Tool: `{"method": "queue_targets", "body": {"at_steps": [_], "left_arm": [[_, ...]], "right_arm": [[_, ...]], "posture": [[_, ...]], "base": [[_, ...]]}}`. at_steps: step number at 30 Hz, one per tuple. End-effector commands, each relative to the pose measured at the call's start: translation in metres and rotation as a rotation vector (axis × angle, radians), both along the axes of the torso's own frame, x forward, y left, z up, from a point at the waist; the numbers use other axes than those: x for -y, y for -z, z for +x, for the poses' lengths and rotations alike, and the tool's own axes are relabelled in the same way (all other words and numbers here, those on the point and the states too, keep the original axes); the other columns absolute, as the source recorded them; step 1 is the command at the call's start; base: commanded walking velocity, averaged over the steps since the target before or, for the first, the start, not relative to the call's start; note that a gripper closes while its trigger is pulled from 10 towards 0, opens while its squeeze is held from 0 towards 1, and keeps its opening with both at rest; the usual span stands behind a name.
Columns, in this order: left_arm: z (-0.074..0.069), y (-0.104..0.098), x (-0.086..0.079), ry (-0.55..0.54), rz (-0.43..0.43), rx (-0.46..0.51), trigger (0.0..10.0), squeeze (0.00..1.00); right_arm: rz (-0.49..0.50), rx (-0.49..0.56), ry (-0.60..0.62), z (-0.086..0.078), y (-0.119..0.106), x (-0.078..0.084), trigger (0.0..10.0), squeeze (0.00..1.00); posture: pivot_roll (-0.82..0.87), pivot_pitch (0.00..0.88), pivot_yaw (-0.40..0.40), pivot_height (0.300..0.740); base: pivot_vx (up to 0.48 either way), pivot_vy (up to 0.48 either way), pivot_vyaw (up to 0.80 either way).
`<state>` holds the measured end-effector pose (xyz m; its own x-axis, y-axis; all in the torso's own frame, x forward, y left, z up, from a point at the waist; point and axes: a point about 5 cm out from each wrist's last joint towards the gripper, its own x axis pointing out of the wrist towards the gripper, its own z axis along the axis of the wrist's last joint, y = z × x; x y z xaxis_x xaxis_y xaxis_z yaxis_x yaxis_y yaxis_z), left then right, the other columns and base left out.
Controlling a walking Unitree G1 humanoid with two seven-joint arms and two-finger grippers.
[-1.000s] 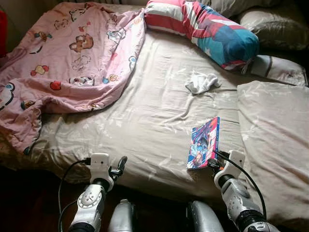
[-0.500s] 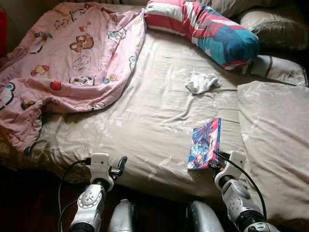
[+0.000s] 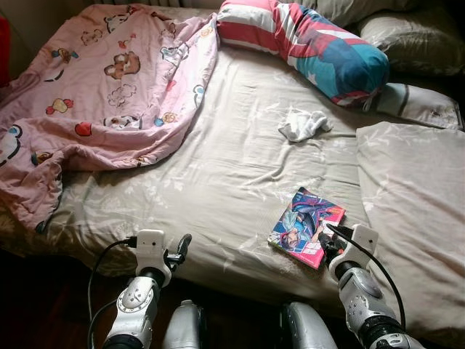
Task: Clean up the room
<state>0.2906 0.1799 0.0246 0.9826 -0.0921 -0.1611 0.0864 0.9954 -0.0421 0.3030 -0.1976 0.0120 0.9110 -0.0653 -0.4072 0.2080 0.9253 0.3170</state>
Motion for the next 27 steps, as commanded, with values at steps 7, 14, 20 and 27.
{"method": "queue_targets", "body": {"at_steps": [7,14,20,27], "left_arm": [[-0.005,0.007,-0.002,0.004,0.015,-0.033,10.0,0.00],[-0.006,0.007,-0.002,0.007,0.015,-0.036,10.0,0.00],[-0.006,0.008,-0.002,0.007,0.014,-0.037,10.0,0.00],[-0.008,0.009,-0.002,0.008,0.014,-0.039,10.0,0.00]], "right_arm": [[-0.108,0.021,0.006,0.000,-0.004,0.007,10.0,0.39],[-0.237,0.038,-0.142,-0.004,0.001,-0.012,10.0,0.00],[-0.283,0.049,-0.170,-0.003,0.000,-0.016,10.0,0.00],[-0.295,0.062,-0.170,-0.005,0.000,-0.017,10.0,0.00]], "posture": [[0.00,0.202,0.058,0.642],[0.00,0.207,0.059,0.642],[0.00,0.209,0.057,0.618],[0.00,0.213,0.057,0.608]], "base": [[0.000,0.000,0.00],[0.000,0.000,0.00],[0.000,0.000,0.00],[0.000,0.000,0.00]]}}
